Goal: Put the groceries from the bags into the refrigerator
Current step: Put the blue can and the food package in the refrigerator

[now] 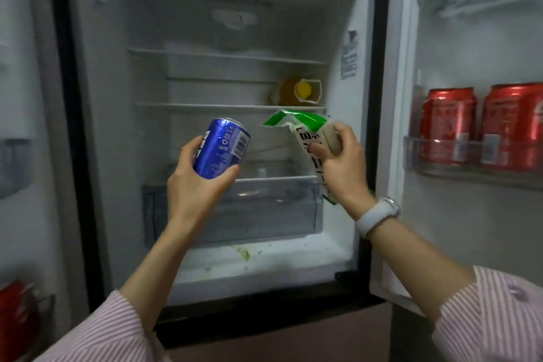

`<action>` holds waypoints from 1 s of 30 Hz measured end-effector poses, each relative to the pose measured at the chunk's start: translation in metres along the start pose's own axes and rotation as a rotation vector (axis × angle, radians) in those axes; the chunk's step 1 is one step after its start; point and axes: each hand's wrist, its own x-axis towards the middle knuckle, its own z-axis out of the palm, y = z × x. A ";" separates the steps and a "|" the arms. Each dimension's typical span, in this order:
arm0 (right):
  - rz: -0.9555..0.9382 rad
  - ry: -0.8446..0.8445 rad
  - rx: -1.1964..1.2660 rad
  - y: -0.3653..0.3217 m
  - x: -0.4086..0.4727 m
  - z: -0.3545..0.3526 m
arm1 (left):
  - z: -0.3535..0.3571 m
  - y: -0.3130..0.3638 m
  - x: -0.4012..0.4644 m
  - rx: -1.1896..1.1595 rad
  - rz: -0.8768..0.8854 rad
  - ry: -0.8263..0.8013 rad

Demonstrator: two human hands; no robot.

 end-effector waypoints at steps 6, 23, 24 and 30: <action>-0.371 0.164 -0.353 0.017 0.118 0.083 | -0.013 0.009 0.080 0.152 0.168 0.235; -0.346 -0.550 -0.625 0.054 0.247 0.247 | -0.002 -0.071 0.226 0.176 0.254 0.355; -0.350 -0.567 -0.607 0.055 0.246 0.247 | -0.001 -0.074 0.226 0.172 0.252 0.349; -0.448 -0.659 -0.419 0.050 0.223 0.208 | 0.004 -0.085 0.222 0.152 0.237 0.300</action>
